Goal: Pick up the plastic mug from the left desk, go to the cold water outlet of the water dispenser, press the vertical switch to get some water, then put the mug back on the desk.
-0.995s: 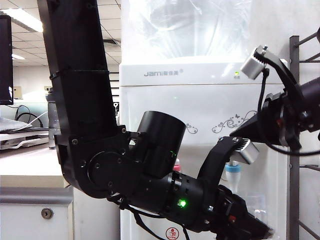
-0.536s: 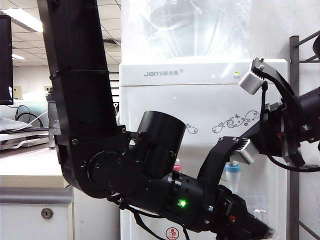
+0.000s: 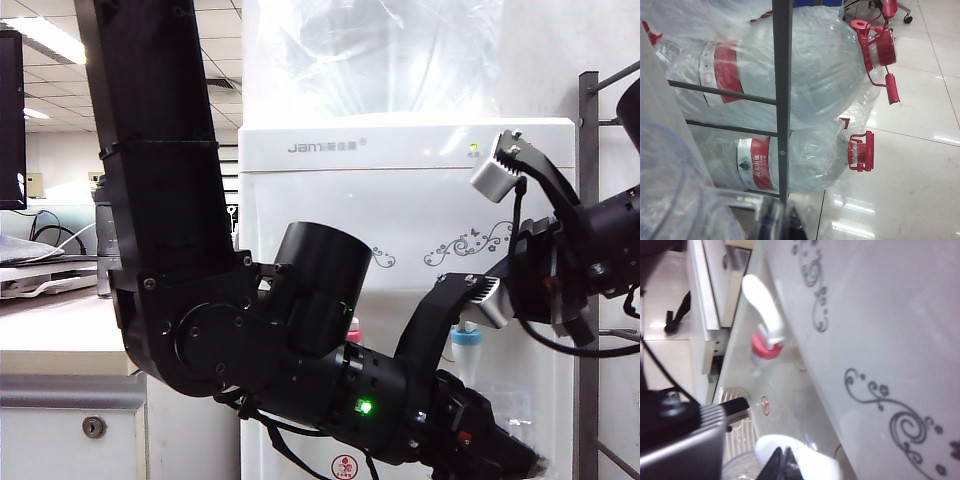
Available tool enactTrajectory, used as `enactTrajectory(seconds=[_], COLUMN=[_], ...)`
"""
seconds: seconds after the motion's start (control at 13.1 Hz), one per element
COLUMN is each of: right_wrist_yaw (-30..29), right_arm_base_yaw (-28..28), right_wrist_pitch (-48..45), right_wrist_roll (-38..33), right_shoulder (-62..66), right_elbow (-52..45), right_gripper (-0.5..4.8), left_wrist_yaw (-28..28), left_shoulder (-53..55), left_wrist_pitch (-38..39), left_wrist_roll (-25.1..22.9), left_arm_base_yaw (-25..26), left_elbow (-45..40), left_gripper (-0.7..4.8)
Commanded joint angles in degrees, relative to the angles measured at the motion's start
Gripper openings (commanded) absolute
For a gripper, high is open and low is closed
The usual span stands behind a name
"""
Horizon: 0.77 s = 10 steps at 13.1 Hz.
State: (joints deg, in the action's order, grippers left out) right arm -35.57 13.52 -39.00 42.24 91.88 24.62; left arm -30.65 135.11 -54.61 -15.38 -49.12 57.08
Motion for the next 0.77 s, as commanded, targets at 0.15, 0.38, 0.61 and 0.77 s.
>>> enactTrajectory(seconds=[0.15, 0.38, 0.61, 0.77], right_wrist_yaw=[-0.2, 1.0, 2.6, 2.7], right_arm_base_yaw=[1.2, 1.2, 1.2, 1.2], right_wrist_pitch=[-1.6, -1.5, 0.6, 1.7], right_wrist_roll=[-0.7, -2.0, -2.1, -2.2], right_shoulder=[1.2, 2.6, 3.5, 3.6], right_elbow=[1.0, 1.6, 1.9, 1.9], right_gripper=[-0.01, -0.01, -0.01, -0.01], left_wrist_yaw=[-0.4, -0.4, -0.1, 0.0], left_shoulder=[-0.4, -0.4, -0.4, -0.4], left_wrist_pitch=[-2.2, -2.2, -2.3, -2.3], left_wrist_roll=[-0.1, 0.0, 0.0, 0.0], left_arm_base_yaw=[-0.1, -0.1, -0.1, -0.1], left_elbow=[0.2, 0.2, 0.2, 0.2], left_gripper=[-0.06, -0.06, -0.06, -0.06])
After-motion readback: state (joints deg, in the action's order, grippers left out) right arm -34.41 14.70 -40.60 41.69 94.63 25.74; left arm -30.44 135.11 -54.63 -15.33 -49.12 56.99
